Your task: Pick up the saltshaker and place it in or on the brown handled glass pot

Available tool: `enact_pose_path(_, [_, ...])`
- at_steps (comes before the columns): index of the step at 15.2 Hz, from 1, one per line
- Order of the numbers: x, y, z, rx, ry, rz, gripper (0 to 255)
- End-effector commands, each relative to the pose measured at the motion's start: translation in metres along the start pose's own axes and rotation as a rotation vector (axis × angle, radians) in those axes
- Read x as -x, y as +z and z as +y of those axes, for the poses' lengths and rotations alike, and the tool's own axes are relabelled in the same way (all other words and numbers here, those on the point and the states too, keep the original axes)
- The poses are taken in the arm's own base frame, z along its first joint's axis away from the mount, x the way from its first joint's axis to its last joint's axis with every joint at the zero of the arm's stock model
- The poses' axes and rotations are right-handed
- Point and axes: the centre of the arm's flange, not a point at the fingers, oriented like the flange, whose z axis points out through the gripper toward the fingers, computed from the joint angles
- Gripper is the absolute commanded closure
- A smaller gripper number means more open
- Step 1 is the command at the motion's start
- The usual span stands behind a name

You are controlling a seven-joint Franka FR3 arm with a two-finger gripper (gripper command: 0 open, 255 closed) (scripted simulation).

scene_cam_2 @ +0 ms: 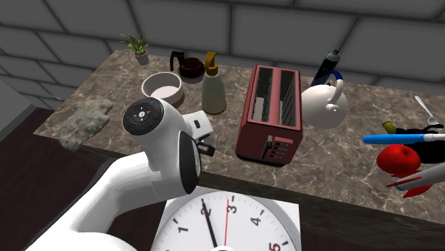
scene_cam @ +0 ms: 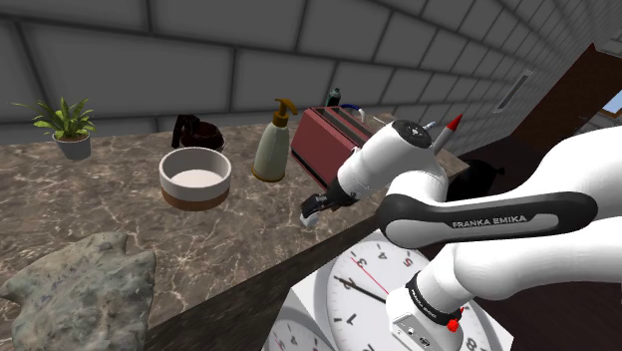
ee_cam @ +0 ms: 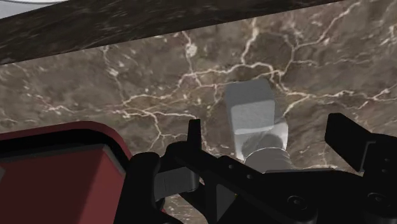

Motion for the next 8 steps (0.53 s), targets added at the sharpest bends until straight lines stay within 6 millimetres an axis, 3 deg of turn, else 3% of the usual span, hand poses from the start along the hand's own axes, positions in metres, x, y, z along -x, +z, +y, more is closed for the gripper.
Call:
enact_pose_path(1, [0.001,0.011,0.000,-0.001,0.001,0.001,0])
enact_pose_path(5, [0.001,0.030,0.000,-0.001,0.001,0.001,0])
enact_pose_path(8, [0.001,0.030,0.000,-0.001,0.001,0.001,0])
